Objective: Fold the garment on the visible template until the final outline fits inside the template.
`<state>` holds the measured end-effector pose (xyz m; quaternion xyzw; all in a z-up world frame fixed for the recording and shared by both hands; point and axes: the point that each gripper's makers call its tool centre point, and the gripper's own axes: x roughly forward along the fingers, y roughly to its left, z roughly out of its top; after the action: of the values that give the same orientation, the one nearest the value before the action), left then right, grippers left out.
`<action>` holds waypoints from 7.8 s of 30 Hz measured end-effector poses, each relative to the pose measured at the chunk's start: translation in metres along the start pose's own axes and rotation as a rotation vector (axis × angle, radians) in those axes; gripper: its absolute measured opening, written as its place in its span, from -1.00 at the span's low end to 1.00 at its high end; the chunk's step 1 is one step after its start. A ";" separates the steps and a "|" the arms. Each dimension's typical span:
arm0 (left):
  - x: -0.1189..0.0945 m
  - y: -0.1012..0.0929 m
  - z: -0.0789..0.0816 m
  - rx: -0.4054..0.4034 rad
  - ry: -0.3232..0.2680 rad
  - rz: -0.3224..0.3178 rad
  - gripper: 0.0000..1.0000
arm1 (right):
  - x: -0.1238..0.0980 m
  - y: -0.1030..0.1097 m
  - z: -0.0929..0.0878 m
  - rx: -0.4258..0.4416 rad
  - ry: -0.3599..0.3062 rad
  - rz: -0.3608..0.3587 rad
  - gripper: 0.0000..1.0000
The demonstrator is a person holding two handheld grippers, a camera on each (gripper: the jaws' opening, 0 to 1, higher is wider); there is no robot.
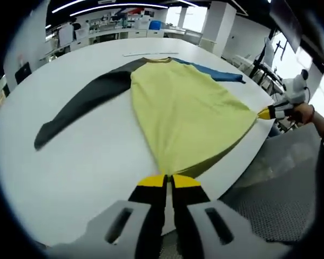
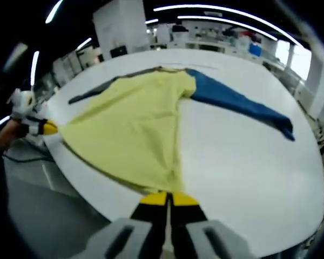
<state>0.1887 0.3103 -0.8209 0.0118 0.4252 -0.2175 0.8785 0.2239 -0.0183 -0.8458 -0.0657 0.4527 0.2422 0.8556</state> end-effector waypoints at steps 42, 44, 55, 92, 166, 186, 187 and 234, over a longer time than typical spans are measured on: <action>0.014 0.010 -0.006 -0.098 0.038 0.048 -0.72 | 0.011 -0.010 0.012 0.035 0.073 0.056 -0.94; 0.016 0.009 -0.008 -0.124 0.035 0.034 -0.76 | 0.014 -0.017 0.011 0.041 0.079 0.052 -1.00; 0.021 0.017 -0.016 -0.132 0.073 0.055 -0.97 | 0.006 -0.021 0.011 0.118 0.048 0.030 -1.00; -0.001 0.005 -0.012 -0.109 0.044 0.033 -0.59 | -0.014 -0.030 0.008 0.086 -0.035 -0.100 -0.76; -0.008 -0.001 0.062 0.079 -0.177 0.049 0.72 | 0.108 -0.066 0.162 -0.367 -0.180 0.016 -0.99; -0.012 0.007 0.060 0.077 -0.187 0.056 0.71 | 0.084 -0.109 0.179 -0.327 -0.205 -0.114 -1.00; -0.013 0.008 0.059 0.077 -0.189 0.057 0.71 | 0.084 -0.109 0.180 -0.325 -0.205 -0.115 -1.00; -0.017 0.005 0.073 0.050 -0.258 0.063 0.92 | 0.023 -0.212 0.126 0.132 -0.221 -0.293 0.11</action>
<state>0.2360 0.3060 -0.7624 0.0190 0.3026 -0.2000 0.9317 0.4291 -0.1536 -0.8134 -0.0477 0.3565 0.0906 0.9287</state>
